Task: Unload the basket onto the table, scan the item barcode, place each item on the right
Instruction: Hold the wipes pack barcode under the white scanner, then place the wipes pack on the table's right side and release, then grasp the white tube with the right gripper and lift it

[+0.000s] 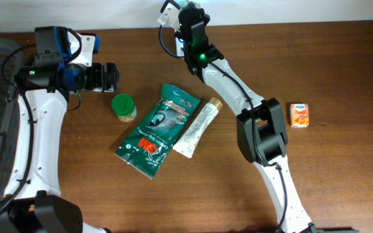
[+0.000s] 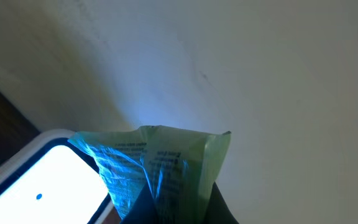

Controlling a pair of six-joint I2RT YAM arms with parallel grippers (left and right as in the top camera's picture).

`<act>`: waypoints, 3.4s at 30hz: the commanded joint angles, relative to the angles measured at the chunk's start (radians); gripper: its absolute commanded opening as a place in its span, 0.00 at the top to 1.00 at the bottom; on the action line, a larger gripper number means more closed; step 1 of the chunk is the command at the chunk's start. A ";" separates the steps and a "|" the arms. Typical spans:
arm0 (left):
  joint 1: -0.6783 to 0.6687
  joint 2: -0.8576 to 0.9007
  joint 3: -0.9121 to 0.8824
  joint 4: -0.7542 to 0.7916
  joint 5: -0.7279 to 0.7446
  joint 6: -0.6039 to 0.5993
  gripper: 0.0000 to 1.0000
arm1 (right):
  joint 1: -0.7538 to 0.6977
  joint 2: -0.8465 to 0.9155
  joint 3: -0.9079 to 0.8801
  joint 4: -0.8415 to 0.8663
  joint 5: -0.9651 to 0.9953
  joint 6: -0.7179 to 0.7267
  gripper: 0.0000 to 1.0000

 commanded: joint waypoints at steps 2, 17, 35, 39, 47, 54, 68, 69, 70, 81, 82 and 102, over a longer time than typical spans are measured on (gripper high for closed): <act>0.005 -0.007 0.005 0.002 0.003 0.016 0.01 | 0.038 -0.168 0.021 -0.110 0.023 0.224 0.96; 0.005 -0.007 0.005 0.002 0.003 0.016 0.01 | -0.305 -0.579 -0.165 -1.557 -0.280 1.203 0.96; 0.005 -0.007 0.005 0.002 0.003 0.016 0.01 | -0.338 -0.577 -0.489 -1.467 -0.808 1.056 0.21; 0.005 -0.007 0.005 0.002 0.003 0.016 0.01 | -0.128 -0.577 -0.673 -1.313 -0.808 1.331 0.01; 0.005 -0.007 0.005 0.002 0.003 0.016 0.01 | 0.040 -0.577 -0.900 -0.839 -0.703 1.756 0.43; 0.005 -0.007 0.005 0.002 0.003 0.016 0.01 | -0.011 -0.577 -0.901 -0.827 -0.721 1.589 0.95; 0.005 -0.007 0.005 0.002 0.003 0.016 0.01 | -0.383 -0.575 -0.832 -0.956 -0.926 0.827 0.40; 0.005 -0.007 0.005 0.002 0.003 0.016 0.01 | -0.383 -0.571 -0.832 -0.955 -0.922 0.827 0.31; 0.005 -0.007 0.005 0.002 0.003 0.016 0.01 | -0.383 -0.559 -0.832 -0.955 -0.919 0.827 0.29; 0.005 -0.007 0.005 0.002 0.003 0.016 0.01 | -0.387 -0.459 -0.866 -0.870 -0.937 0.837 0.76; 0.005 -0.007 0.005 0.002 0.003 0.016 0.01 | -0.388 -0.460 -0.865 -0.869 -0.999 0.846 0.96; 0.005 -0.007 0.005 0.002 0.003 0.016 0.01 | -0.259 -0.909 -0.512 -1.080 -1.057 0.961 0.96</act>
